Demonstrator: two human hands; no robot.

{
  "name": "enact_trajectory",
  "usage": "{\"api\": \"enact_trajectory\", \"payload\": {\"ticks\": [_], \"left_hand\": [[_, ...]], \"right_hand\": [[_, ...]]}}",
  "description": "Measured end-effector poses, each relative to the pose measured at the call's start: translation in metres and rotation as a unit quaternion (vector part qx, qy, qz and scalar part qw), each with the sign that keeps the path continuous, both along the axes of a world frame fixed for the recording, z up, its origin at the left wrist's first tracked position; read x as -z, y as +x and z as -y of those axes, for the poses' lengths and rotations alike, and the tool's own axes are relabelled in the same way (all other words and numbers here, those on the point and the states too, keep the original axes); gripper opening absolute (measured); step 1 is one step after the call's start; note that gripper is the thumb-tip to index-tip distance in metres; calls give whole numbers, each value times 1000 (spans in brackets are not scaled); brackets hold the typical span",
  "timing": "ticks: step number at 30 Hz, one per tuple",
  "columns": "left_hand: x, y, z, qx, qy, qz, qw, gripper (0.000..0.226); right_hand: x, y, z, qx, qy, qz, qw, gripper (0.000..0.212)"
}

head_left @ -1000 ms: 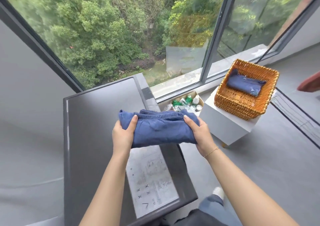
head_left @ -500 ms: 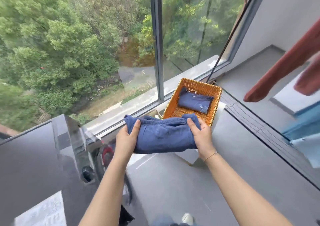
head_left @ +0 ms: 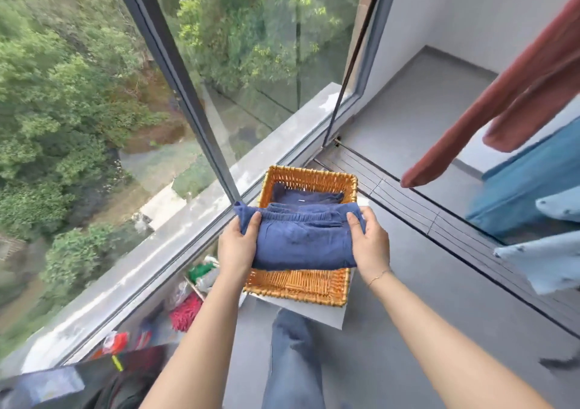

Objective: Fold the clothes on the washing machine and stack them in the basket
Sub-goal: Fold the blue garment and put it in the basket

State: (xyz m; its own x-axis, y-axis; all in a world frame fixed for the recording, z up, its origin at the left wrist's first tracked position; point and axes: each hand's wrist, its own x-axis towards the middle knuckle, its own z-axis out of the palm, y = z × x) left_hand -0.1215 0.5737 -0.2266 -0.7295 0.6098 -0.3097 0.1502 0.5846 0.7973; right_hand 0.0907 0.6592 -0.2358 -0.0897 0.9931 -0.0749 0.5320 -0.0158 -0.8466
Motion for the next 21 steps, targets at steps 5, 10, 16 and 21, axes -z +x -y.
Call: {"api": "enact_trajectory", "payload": {"ticks": [5, 10, 16, 21], "left_hand": [[34, -21, -91, 65, -54, -6, 996, 38], [114, -32, -174, 99, -105, -41, 989, 39], [218, -39, -231, 136, -164, -108, 971, 37], [264, -40, -242, 123, -203, -115, 964, 30]], "right_hand": [[38, -22, -72, 27, -33, 77, 996, 28], [101, -46, -142, -4, -67, 199, 978, 24], [188, -69, -199, -84, -61, 292, 951, 17], [230, -84, -214, -157, -113, 353, 915, 50]]}}
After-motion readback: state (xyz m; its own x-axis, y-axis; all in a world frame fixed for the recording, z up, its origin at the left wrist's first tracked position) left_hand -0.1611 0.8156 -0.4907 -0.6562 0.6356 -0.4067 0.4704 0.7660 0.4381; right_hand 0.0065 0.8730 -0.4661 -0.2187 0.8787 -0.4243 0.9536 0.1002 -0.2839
